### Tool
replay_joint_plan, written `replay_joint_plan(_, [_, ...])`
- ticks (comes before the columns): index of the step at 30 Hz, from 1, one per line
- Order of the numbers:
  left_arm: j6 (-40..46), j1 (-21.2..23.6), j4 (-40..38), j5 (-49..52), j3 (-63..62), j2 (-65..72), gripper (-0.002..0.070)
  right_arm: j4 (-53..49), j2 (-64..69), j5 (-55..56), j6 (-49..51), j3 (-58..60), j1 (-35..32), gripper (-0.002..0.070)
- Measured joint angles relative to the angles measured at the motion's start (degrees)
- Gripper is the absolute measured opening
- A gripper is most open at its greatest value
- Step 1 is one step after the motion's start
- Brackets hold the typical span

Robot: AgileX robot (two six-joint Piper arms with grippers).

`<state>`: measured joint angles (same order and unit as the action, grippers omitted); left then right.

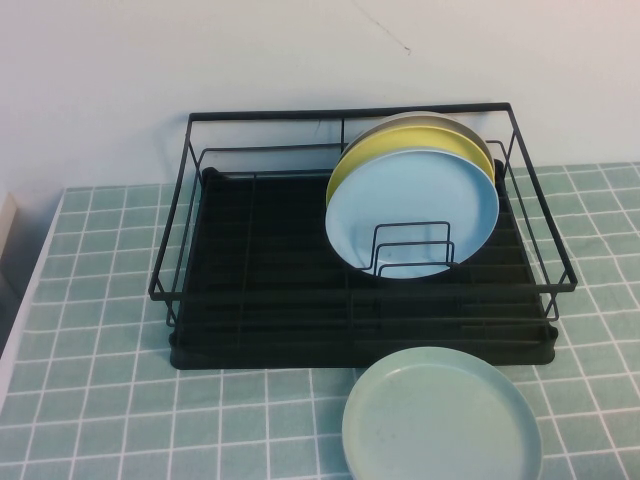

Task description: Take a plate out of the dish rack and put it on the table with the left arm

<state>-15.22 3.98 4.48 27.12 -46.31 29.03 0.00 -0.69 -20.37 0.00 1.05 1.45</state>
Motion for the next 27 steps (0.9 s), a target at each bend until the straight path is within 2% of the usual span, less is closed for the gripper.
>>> replay_joint_plan(4, [20.7, -3.2, -11.1, 12.3, -10.0, 12.8, -0.0003, 0.0, 0.0, 0.0, 0.0, 0.0, 0.0, -0.0001])
replay_joint_plan(7, [36.7, -7.2, -23.6, 17.3, -15.9, 22.0, -0.0003, 0.0, 0.0, 0.0, 0.0, 0.0, 0.0, -0.0001])
replay_joint_plan(14, [59.0, -12.6, -56.1, 11.6, -20.1, 36.5, -0.0003, 0.0, 0.0, 0.0, 0.0, 0.0, 0.0, -0.0001])
replay_joint_plan(17, [69.8, -12.9, -64.2, 11.0, -20.3, 40.8, -0.0003, 0.0, 0.0, 0.0, 0.0, 0.0, 0.0, -0.0001])
replay_joint_plan(18, [77.0, -13.1, -69.2, 11.0, -20.3, 44.0, -0.0003, 0.0, 0.0, 0.0, 0.0, 0.0, 0.0, -0.0001])
replay_joint_plan(21, [84.5, -13.1, -75.2, 10.8, -20.4, 49.6, 0.0004, 0.0, 0.0, 0.0, 0.0, 0.0, 0.0, -0.0001])
replay_joint_plan(24, [87.3, -13.1, -77.7, 10.9, -21.5, 55.4, 0.0078, 0.0, 0.0, 0.0, 0.0, 0.0, 0.0, -0.0001])
replay_joint_plan(27, [88.0, -13.8, -78.3, 10.7, -23.9, 60.4, 0.0230, 0.0, 0.0, 0.0, 0.0, 0.0, 0.0, -0.0001])
